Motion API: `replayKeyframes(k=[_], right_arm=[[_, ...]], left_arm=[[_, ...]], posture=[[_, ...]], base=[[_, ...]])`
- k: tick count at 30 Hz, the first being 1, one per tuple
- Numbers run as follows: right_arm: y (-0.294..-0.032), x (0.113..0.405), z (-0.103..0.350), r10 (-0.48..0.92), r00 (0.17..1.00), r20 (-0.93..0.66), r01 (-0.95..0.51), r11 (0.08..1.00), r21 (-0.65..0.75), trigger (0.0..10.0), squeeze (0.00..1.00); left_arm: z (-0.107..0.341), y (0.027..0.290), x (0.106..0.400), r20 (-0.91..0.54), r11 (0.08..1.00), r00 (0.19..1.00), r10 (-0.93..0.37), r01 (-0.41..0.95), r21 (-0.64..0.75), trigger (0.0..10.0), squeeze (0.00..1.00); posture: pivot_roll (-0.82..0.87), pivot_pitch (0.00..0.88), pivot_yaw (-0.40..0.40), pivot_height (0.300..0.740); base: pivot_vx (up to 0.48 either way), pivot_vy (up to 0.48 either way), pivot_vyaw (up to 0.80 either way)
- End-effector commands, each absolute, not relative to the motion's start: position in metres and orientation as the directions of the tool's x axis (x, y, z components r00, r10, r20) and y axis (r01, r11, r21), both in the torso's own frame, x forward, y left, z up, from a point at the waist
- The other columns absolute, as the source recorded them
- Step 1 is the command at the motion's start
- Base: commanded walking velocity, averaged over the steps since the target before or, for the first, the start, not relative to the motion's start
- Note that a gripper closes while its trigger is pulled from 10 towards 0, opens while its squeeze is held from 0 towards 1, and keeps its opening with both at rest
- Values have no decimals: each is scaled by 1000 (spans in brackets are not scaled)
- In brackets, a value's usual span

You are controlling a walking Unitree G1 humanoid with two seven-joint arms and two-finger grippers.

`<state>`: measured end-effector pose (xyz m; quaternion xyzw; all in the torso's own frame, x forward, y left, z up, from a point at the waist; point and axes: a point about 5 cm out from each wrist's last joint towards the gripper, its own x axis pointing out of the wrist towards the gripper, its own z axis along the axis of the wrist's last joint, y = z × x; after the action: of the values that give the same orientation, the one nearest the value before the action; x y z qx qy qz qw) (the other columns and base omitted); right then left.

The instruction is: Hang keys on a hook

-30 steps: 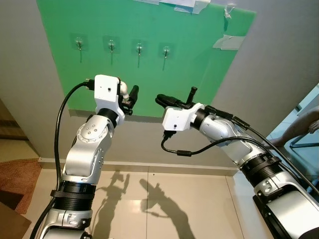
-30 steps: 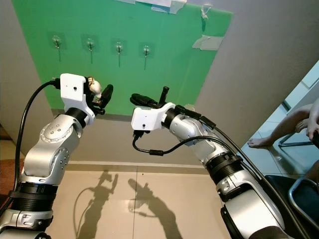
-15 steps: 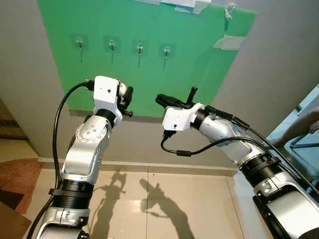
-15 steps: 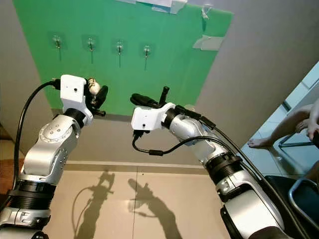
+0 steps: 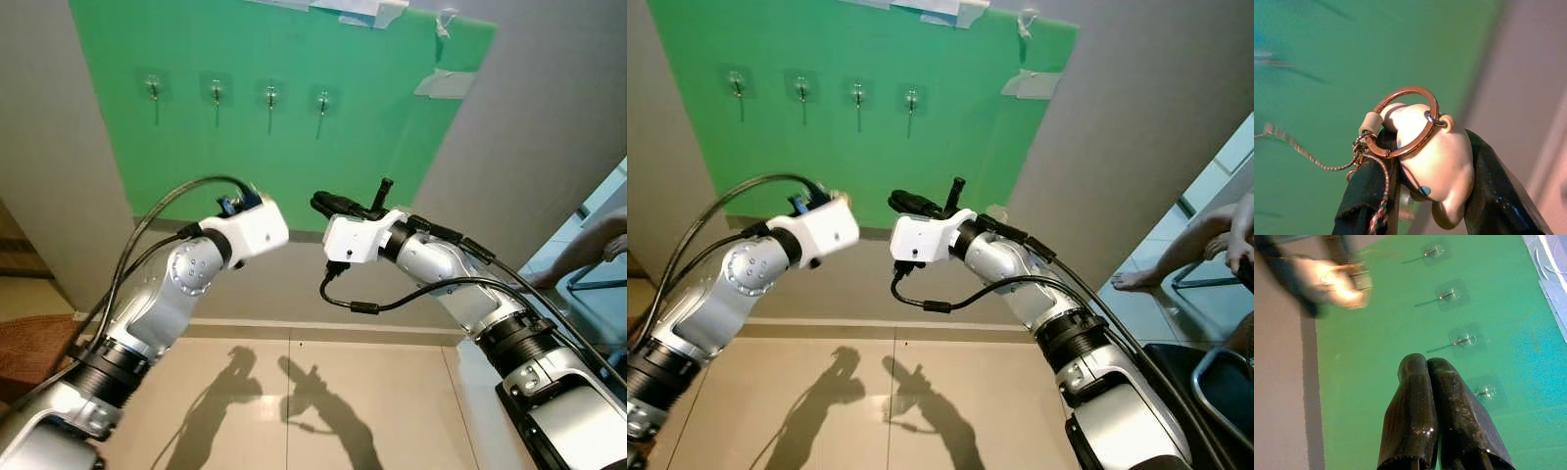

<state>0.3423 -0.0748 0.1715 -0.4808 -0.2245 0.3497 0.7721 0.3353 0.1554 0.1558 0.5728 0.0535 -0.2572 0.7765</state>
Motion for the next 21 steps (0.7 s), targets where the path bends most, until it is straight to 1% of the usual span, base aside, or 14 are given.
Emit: replayKeyframes(k=[1,5,6,10,11,12,13,14,15,16,17,19,20,21], right_arm=[[-78,342,171,749,662,8,-330,301,-895,10000,0],[-74,341,172,757,654,9,-332,297,-895,10000,0],[-73,341,172,757,653,9,-332,297,-895,10000,0],[-73,341,172,758,652,9,-331,295,-896,10000,0],[-74,341,172,758,652,9,-331,295,-897,10000,0],[-74,341,172,758,652,9,-330,295,-897,10000,0],[-74,341,173,755,655,14,-332,304,-893,10000,0],[-74,341,173,754,656,17,-332,310,-891,10000,0],[-74,341,173,754,656,17,-332,310,-891,10000,0],[-74,342,175,749,661,32,-341,338,-877,10000,0],[-74,342,176,746,665,42,-347,358,-867,10000,0],[-74,342,178,745,665,47,-343,361,-867,10000,0],[-74,342,177,745,665,43,-338,352,-873,10000,0],[-74,342,177,745,665,43,-338,352,-873,10000,0]], left_arm=[[150,154,333,-446,123,832,-330,507,853,0,0],[152,161,334,-437,130,843,-313,494,860,0,0],[153,162,335,-431,114,849,-304,482,869,0,0],[157,161,337,-407,133,856,-317,466,875,0,0],[160,156,338,-372,207,861,-346,457,865,0,0],[164,148,339,-327,328,862,-386,460,825,0,0],[175,134,341,-199,609,869,-454,465,642,0,0],[178,132,342,-162,676,873,-459,462,574,0,0],[178,132,342,-162,676,873,-459,462,574,0,0],[185,131,345,-114,740,885,-452,443,505,0,0],[189,131,347,-87,772,892,-444,430,468,0,0],[196,134,351,-37,835,909,-414,396,383,0,0],[200,137,353,-1,878,921,-389,371,301,0,0],[200,137,353,-1,878,921,-389,371,301,0,0]], posture=[[28,4,-100,740],[30,7,-105,740],[30,8,-105,740],[28,10,-105,740],[28,9,-104,740],[27,9,-103,740],[26,10,-102,740],[24,9,-100,740],[24,9,-100,740],[24,10,-99,740],[24,10,-99,740],[21,7,-95,740],[20,7,-92,740],[20,7,-92,740]], base=[[0,0,0],[0,0,0],[0,0,0],[0,0,0],[0,0,0],[0,0,0],[0,0,0],[0,0,0],[0,0,0],[0,0,0],[0,0,0],[0,0,0],[0,0,0],[0,0,0]])
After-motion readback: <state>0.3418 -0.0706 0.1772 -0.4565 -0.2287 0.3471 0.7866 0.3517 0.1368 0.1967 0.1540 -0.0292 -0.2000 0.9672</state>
